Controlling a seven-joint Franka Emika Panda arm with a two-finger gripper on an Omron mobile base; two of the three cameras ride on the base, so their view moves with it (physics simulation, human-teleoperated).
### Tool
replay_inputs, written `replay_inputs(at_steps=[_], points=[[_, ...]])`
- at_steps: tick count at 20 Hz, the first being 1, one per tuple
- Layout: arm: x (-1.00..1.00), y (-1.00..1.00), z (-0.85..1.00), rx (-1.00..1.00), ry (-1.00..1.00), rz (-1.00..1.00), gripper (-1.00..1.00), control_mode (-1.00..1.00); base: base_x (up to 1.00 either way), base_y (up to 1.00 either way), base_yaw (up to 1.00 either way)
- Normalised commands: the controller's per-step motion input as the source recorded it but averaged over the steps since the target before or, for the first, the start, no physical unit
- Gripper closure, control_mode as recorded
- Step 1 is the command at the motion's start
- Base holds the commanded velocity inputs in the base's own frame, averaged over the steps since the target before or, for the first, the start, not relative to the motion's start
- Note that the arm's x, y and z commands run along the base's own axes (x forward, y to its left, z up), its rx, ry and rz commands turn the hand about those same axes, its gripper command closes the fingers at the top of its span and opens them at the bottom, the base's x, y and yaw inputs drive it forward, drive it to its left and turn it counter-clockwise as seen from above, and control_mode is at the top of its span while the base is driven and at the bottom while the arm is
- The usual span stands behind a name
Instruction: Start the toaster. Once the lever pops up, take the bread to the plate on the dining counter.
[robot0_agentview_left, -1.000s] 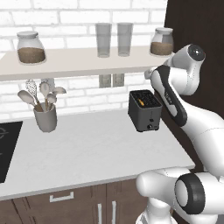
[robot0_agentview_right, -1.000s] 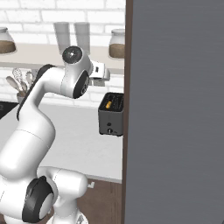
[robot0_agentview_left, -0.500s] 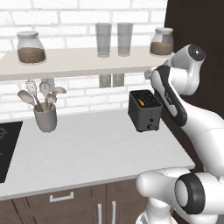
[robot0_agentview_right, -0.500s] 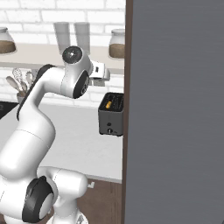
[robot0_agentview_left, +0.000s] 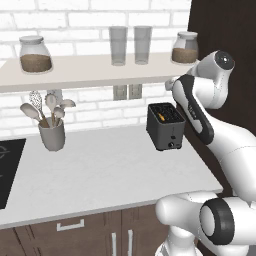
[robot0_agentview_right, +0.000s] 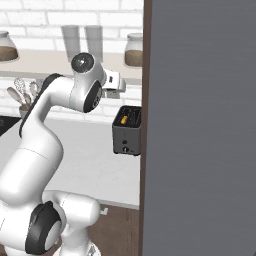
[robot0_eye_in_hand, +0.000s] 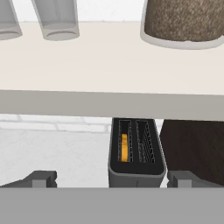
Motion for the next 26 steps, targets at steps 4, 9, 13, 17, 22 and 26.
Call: replay_inputs(at_steps=[4, 9, 13, 17, 22, 26], points=[[0.00, 0.00, 0.00, 0.00, 0.00, 0.00, -1.00, -1.00, 0.00, 0.00, 0.00], [0.00, 0.00, 0.00, 0.00, 0.00, 0.00, -1.00, -1.00, 0.00, 0.00, 0.00], [0.00, 0.00, 0.00, 0.00, 0.00, 0.00, -1.00, -1.00, 0.00, 0.00, 0.00], [0.00, 0.00, 0.00, 0.00, 0.00, 0.00, -1.00, -1.00, 0.00, 0.00, 0.00], [0.00, 0.00, 0.00, 0.00, 0.00, 0.00, -1.00, -1.00, 0.00, 0.00, 0.00], [0.00, 0.00, 0.00, 0.00, 0.00, 0.00, -1.00, -1.00, 0.00, 0.00, 0.00]])
